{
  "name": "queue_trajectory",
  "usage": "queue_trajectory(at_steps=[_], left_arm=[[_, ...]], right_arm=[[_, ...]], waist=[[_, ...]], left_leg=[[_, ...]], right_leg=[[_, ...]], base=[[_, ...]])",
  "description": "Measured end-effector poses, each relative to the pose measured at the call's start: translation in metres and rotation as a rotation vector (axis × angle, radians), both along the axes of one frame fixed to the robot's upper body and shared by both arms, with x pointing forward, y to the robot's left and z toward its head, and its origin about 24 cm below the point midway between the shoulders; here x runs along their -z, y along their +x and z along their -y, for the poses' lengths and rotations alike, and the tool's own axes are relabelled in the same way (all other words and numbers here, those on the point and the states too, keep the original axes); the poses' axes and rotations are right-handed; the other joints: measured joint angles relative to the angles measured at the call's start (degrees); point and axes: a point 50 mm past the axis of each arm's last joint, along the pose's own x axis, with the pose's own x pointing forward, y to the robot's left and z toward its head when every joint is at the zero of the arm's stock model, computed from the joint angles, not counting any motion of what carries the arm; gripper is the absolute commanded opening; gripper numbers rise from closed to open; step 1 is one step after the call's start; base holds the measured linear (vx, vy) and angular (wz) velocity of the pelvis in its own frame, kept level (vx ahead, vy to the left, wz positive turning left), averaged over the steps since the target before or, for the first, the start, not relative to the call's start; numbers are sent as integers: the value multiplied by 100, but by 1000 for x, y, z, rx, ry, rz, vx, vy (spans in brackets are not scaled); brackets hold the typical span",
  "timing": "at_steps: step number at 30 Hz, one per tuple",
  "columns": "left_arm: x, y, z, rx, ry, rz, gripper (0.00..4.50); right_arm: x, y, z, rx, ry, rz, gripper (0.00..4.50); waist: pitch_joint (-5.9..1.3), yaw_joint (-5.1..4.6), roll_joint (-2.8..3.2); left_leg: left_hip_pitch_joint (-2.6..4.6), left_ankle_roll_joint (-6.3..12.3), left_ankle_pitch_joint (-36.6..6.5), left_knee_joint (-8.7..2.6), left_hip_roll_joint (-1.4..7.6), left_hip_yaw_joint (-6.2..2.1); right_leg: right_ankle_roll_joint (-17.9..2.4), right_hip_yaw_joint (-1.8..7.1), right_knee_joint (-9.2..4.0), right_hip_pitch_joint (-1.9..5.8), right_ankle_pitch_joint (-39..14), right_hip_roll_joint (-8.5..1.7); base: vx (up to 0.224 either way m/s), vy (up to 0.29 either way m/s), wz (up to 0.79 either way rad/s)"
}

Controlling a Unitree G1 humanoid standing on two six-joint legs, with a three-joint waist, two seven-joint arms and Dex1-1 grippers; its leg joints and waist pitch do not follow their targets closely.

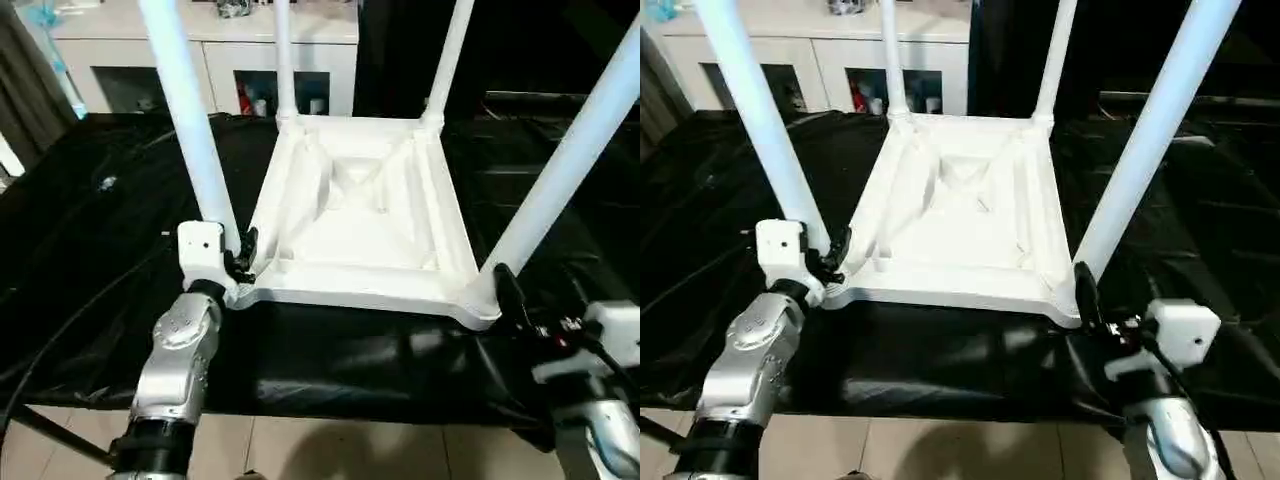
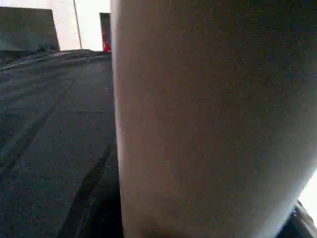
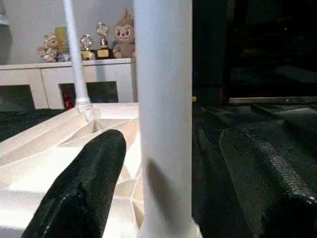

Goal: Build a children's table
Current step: Flip table

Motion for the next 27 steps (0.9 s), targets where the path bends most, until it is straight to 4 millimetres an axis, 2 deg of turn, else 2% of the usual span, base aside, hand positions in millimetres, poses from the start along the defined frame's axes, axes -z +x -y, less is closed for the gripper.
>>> queue_trajectory(at_steps=[3, 5, 8, 11, 12, 15, 16, 21, 24, 27], left_arm=[[1, 3, 2, -10, -2, -7, 201], [1, 6, 2, -17, -1, -12, 201], [1, 8, 1, -33, -6, -16, 201], [1, 9, 3, -33, -16, -18, 201], [1, 9, 4, -34, -22, -20, 201], [-2, 10, 1, -48, -59, -31, 201], [-5, 11, 3, -48, -73, -31, 201], [-11, 10, 3, -77, -179, -34, 201], [-15, 9, 7, -99, -284, -29, 201], [-17, 8, 8, -124, -357, -30, 201]], right_arm=[[0, -5, -3, -47, -20, -18, 339], [0, -9, -10, -138, -35, -51, 339], [9, -12, -26, -303, 9, -164, 339], [18, -9, -36, -377, 34, -235, 339], [20, -4, -37, -376, 45, -252, 339], [27, 28, -39, -298, 117, -303, 339], [27, 36, -39, -283, 133, -308, 339], [38, 46, -42, -285, 177, -410, 339], [43, 47, -46, -316, 208, -469, 339], [44, 47, -52, -375, 252, -484, 339]], waist=[[-9, -34, 34], [-12, -84, 58], [-18, -154, 68], [-15, -182, 66], [-14, -191, 62], [-2, -242, 37], [-5, -233, 41], [-6, -175, 32], [-5, -160, -13], [-2, -144, -102]], left_leg=[[0, 0, 0, 0, -2, -4], [1, 0, 0, -3, -4, -5], [-1, 1, 0, -4, -5, -12], [-6, 1, 0, -3, -6, -13], [-6, 1, 0, -4, -6, -13], [-14, 1, 0, -2, -10, -12], [-25, 0, 0, -2, -10, -11], [-43, 50, 40, -8, -8, -4], [-88, 66, 51, -2, -8, 9], [-91, 79, 58, -3, -5, 18]], right_leg=[[4, -2, -3, 1, 2, -1], [5, -1, -3, 3, 2, -1], [5, -5, -3, 3, 3, 0], [4, -5, -4, 0, 3, 0], [3, -5, -5, -1, 3, 0], [-6, -2, -1, -15, 9, -1], [-8, -3, 0, -24, 11, -4], [-31, -3, 1, -39, 20, -3], [-32, 1, 3, -82, 21, -8], [-33, -3, 2, -86, 21, -7]], base=[[0, 0, 0], [0, 0, 0], [0, 0, 0], [0, 0, 0], [0, 0, 0], [0, 0, 0], [0, 0, 0], [0, 0, 0], [0, 0, 0], [0, 0, 0]])
